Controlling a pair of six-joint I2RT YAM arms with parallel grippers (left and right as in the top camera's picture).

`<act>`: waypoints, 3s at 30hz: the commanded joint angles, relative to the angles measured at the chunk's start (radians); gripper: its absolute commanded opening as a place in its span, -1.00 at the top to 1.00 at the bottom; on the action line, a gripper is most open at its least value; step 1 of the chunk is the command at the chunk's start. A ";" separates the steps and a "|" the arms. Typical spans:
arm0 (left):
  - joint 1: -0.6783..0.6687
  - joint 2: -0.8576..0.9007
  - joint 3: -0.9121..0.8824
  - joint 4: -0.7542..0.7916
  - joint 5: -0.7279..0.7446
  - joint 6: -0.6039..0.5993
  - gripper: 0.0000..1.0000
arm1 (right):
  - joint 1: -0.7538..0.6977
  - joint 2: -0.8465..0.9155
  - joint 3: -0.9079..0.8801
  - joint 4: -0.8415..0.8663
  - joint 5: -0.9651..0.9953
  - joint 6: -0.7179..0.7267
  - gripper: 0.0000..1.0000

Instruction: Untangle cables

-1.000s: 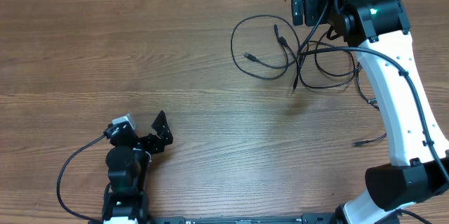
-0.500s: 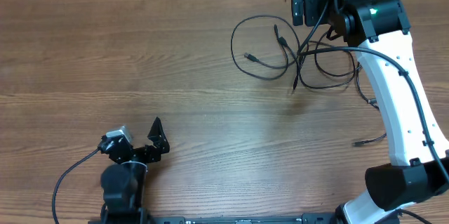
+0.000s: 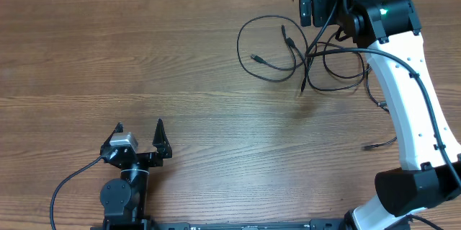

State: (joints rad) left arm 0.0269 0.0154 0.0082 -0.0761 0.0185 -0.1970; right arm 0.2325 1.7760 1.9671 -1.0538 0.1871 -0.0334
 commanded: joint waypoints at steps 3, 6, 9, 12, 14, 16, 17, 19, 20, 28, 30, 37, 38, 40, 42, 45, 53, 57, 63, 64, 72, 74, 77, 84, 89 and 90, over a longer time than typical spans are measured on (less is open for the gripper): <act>0.006 -0.012 -0.003 -0.003 0.008 0.033 -0.99 | 0.002 0.001 0.016 0.003 0.002 0.004 -1.00; 0.006 -0.012 -0.003 -0.002 0.006 0.034 -0.99 | 0.002 0.001 0.016 0.004 0.002 0.004 -1.00; 0.007 -0.012 -0.003 -0.002 0.004 0.033 -0.99 | 0.002 0.001 0.016 0.004 0.002 0.004 -1.00; 0.008 -0.011 -0.003 -0.002 0.004 0.033 -0.99 | 0.002 0.001 0.016 0.004 0.002 0.004 -1.00; 0.008 -0.011 -0.003 -0.002 0.004 0.033 -0.99 | 0.002 0.001 0.016 0.004 0.002 0.004 -1.00; 0.008 -0.011 -0.003 -0.002 0.004 0.033 -0.99 | 0.002 0.001 0.016 0.004 0.002 0.004 -1.00; 0.008 -0.011 -0.003 -0.002 0.004 0.033 -0.99 | 0.002 0.001 0.016 0.004 0.002 0.004 -1.00; 0.008 -0.011 -0.003 -0.002 0.003 0.033 -0.99 | 0.002 0.001 0.016 0.003 0.002 0.004 -1.00; 0.008 -0.011 -0.003 -0.002 0.003 0.033 -0.98 | 0.002 0.001 0.016 0.003 0.002 0.004 -1.00; 0.008 -0.011 -0.003 -0.002 0.003 0.033 -0.99 | 0.002 0.001 0.016 0.004 0.002 0.004 -1.00; 0.008 -0.011 -0.003 -0.002 0.004 0.033 -0.99 | 0.002 0.001 0.016 0.003 0.002 0.004 -1.00; 0.008 -0.011 -0.003 -0.002 0.004 0.033 -0.99 | 0.002 0.001 0.016 0.004 0.002 0.004 -1.00; 0.008 -0.011 -0.003 -0.002 0.003 0.033 -0.99 | 0.002 0.001 0.016 0.004 0.002 0.004 -1.00; 0.008 -0.011 -0.003 -0.002 0.003 0.033 -0.99 | 0.002 0.001 0.016 0.003 0.002 0.004 -1.00; 0.008 -0.011 -0.003 -0.002 0.003 0.033 -0.99 | 0.002 0.001 0.016 0.003 0.002 0.004 -1.00; 0.008 -0.011 -0.003 -0.002 0.003 0.033 -0.99 | 0.002 0.001 0.016 0.003 0.002 0.004 -0.99; 0.008 -0.011 -0.003 -0.002 0.003 0.033 -0.99 | 0.002 0.001 0.016 0.003 0.002 0.004 -1.00; 0.008 -0.011 -0.003 -0.002 0.003 0.033 -0.99 | 0.002 0.001 0.016 0.004 0.002 0.004 -1.00; 0.008 -0.011 -0.003 -0.002 0.003 0.033 -0.99 | 0.002 0.013 0.014 0.002 -0.002 0.004 -1.00; 0.008 -0.011 -0.003 -0.002 0.004 0.033 -0.99 | 0.002 0.005 0.014 0.002 -0.002 0.004 -1.00; 0.008 -0.011 -0.003 -0.002 0.000 0.033 -0.99 | 0.050 -0.146 0.014 0.000 -0.002 0.004 -1.00; 0.008 -0.011 -0.003 -0.002 0.000 0.033 -0.99 | 0.056 -0.187 0.014 0.000 -0.002 0.004 -1.00; 0.008 -0.011 -0.003 -0.002 0.000 0.033 -0.99 | 0.057 -0.245 0.014 0.000 -0.002 0.004 -1.00; 0.008 -0.011 -0.003 -0.002 0.000 0.033 -0.99 | 0.057 -0.386 0.006 0.000 -0.002 0.004 -1.00; 0.008 -0.011 -0.003 -0.002 0.000 0.033 -0.99 | 0.057 -0.512 -0.044 0.000 -0.002 0.004 -1.00; 0.008 -0.011 -0.003 -0.002 0.000 0.033 -0.99 | 0.057 -0.536 -0.056 0.000 -0.002 0.004 -0.99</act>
State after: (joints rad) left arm 0.0269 0.0154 0.0082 -0.0757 0.0185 -0.1825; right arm 0.2893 1.3060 1.9396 -1.0557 0.1837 -0.0330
